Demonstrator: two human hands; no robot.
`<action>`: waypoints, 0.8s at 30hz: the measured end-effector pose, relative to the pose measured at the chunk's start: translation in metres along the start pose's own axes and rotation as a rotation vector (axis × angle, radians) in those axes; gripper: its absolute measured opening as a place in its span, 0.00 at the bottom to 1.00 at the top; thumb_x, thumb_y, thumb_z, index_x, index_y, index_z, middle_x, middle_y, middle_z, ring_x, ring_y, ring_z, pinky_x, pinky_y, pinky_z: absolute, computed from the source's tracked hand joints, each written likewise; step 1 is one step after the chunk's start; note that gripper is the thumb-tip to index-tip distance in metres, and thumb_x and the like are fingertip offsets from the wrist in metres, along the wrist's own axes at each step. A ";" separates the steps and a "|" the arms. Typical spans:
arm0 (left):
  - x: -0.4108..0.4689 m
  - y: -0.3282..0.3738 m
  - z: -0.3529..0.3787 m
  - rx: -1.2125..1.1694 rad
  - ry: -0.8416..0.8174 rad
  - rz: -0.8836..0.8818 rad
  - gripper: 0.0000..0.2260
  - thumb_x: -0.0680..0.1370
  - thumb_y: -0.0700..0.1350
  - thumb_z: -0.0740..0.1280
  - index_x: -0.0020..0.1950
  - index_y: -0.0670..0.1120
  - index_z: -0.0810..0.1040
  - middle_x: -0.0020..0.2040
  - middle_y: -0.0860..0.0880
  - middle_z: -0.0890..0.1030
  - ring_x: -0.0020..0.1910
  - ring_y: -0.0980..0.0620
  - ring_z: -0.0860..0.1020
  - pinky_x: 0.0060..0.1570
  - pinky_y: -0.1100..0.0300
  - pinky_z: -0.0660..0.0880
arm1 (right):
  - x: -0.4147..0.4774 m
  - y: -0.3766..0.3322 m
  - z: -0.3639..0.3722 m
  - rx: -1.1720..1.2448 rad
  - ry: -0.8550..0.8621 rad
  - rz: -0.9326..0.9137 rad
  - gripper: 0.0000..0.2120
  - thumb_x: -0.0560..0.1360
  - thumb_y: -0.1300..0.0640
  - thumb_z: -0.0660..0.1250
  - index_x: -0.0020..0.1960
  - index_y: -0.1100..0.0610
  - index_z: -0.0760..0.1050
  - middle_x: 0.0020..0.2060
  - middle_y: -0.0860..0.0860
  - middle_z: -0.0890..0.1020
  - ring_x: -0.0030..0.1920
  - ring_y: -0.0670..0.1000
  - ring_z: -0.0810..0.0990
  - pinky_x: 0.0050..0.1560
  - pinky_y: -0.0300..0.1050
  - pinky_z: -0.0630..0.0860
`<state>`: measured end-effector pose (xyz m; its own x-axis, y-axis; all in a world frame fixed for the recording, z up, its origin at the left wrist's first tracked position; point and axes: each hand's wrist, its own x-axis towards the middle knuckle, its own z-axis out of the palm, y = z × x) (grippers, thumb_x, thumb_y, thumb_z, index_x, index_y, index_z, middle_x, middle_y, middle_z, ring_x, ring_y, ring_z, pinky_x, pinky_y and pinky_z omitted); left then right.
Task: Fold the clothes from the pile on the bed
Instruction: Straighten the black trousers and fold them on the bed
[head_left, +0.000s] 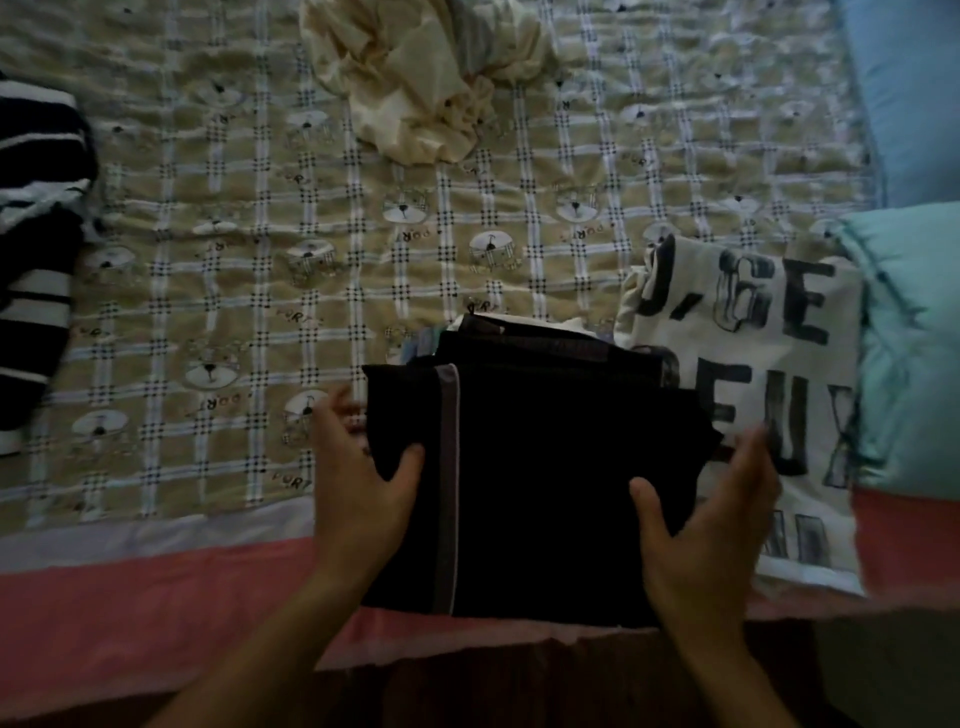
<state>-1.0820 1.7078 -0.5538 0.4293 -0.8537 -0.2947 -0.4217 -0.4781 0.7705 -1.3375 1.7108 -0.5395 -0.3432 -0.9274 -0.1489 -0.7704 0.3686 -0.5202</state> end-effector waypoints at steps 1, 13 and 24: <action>-0.001 0.012 -0.001 0.107 0.115 0.166 0.32 0.74 0.41 0.73 0.72 0.45 0.60 0.66 0.48 0.67 0.65 0.53 0.70 0.65 0.51 0.71 | 0.001 -0.002 -0.001 -0.041 0.052 -0.113 0.43 0.76 0.44 0.65 0.80 0.52 0.42 0.78 0.54 0.52 0.78 0.53 0.51 0.75 0.53 0.53; 0.052 -0.009 0.080 0.889 -0.376 0.734 0.33 0.81 0.65 0.49 0.81 0.51 0.47 0.81 0.47 0.43 0.80 0.44 0.41 0.75 0.36 0.47 | 0.056 0.028 0.071 -0.408 -0.265 -0.394 0.32 0.80 0.37 0.45 0.80 0.49 0.43 0.79 0.53 0.44 0.79 0.54 0.40 0.76 0.63 0.47; 0.071 0.036 0.070 0.758 -0.346 0.574 0.29 0.78 0.67 0.49 0.74 0.54 0.66 0.74 0.51 0.67 0.73 0.48 0.63 0.69 0.44 0.60 | 0.078 -0.008 0.059 -0.269 -0.254 -0.319 0.35 0.78 0.33 0.39 0.79 0.48 0.37 0.79 0.48 0.41 0.79 0.49 0.41 0.76 0.61 0.47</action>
<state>-1.1229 1.6160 -0.5871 -0.2023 -0.9511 -0.2333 -0.9395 0.1212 0.3204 -1.3263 1.6321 -0.5963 0.0485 -0.9707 -0.2353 -0.9387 0.0361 -0.3428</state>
